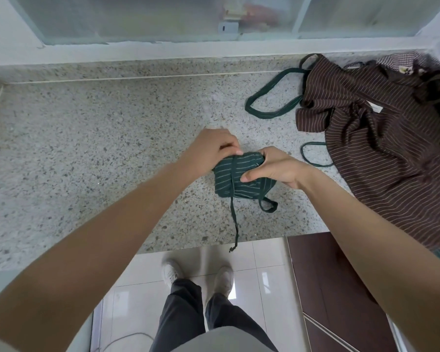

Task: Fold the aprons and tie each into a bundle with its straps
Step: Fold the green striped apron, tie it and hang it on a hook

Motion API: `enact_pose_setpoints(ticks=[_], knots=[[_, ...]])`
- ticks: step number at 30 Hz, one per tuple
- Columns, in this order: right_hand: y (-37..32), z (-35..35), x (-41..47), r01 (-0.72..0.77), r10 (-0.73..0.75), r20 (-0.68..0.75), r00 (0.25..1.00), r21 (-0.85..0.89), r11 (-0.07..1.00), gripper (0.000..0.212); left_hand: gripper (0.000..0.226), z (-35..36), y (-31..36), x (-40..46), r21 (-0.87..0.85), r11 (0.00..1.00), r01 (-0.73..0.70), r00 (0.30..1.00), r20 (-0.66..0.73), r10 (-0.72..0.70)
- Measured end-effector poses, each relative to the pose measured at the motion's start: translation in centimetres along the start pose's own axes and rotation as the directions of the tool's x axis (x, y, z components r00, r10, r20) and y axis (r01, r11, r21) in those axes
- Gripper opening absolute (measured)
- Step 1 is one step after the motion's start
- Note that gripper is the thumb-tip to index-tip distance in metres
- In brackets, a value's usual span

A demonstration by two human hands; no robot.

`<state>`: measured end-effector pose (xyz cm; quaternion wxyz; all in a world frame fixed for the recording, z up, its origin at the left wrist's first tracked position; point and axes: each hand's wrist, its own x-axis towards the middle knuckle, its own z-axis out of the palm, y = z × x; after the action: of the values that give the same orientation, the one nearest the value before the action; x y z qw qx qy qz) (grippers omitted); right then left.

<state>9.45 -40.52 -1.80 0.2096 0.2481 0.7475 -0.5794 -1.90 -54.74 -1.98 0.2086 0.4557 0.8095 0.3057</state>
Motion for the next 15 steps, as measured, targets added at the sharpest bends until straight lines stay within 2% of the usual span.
enact_pose_setpoints(ticks=[2, 4, 6, 8, 10, 12, 14, 15], knots=[[-0.1, -0.1, 0.0, 0.015, -0.014, -0.016, 1.0, 0.04, 0.999, 0.023, 0.032, -0.2, 0.4, -0.5, 0.02, 1.0, 0.006, 0.999, 0.053, -0.007], [-0.2, -0.3, 0.0, 0.037, -0.035, -0.032, 0.999, 0.07, 0.997, 0.024, 0.038, -0.6, 0.7, -1.1, -0.027, 0.998, 0.055, 0.983, 0.179, -0.05], [-0.4, -0.2, 0.0, 0.048, -0.046, -0.032, 0.998, 0.044, 0.998, 0.024, 0.059, -0.8, 1.0, -1.3, -0.038, 0.995, 0.095, 0.953, 0.291, -0.08], [-0.8, 0.0, -0.1, 0.056, -0.056, -0.014, 0.998, 0.009, 0.998, 0.023, 0.066, -0.9, 1.0, -1.3, -0.052, 0.989, 0.14, 0.939, 0.324, -0.116], [-0.9, 0.1, -0.2, 0.075, -0.074, -0.021, 0.997, 0.062, 0.995, 0.028, 0.06, -0.8, 0.8, -1.1, -0.091, 0.98, 0.178, 0.953, 0.265, -0.148], [-0.7, 0.6, -0.1, 0.121, -0.109, -0.088, 0.99, 0.142, 0.982, 0.04, 0.056, -0.8, 0.7, -1.2, -0.142, 0.97, 0.197, 0.973, 0.153, -0.175], [-0.3, 1.6, 0.0, 0.195, -0.163, -0.292, 0.943, 0.085, 0.977, 0.048, 0.055, -0.7, 0.7, -1.2, -0.192, 0.961, 0.199, 0.98, 0.042, -0.194], [0.0, 2.3, -0.2, 0.221, -0.184, -0.443, 0.878, 0.034, 0.975, 0.044, 0.054, -0.6, 0.6, -1.3, -0.215, 0.954, 0.208, 0.977, -0.007, -0.215]])
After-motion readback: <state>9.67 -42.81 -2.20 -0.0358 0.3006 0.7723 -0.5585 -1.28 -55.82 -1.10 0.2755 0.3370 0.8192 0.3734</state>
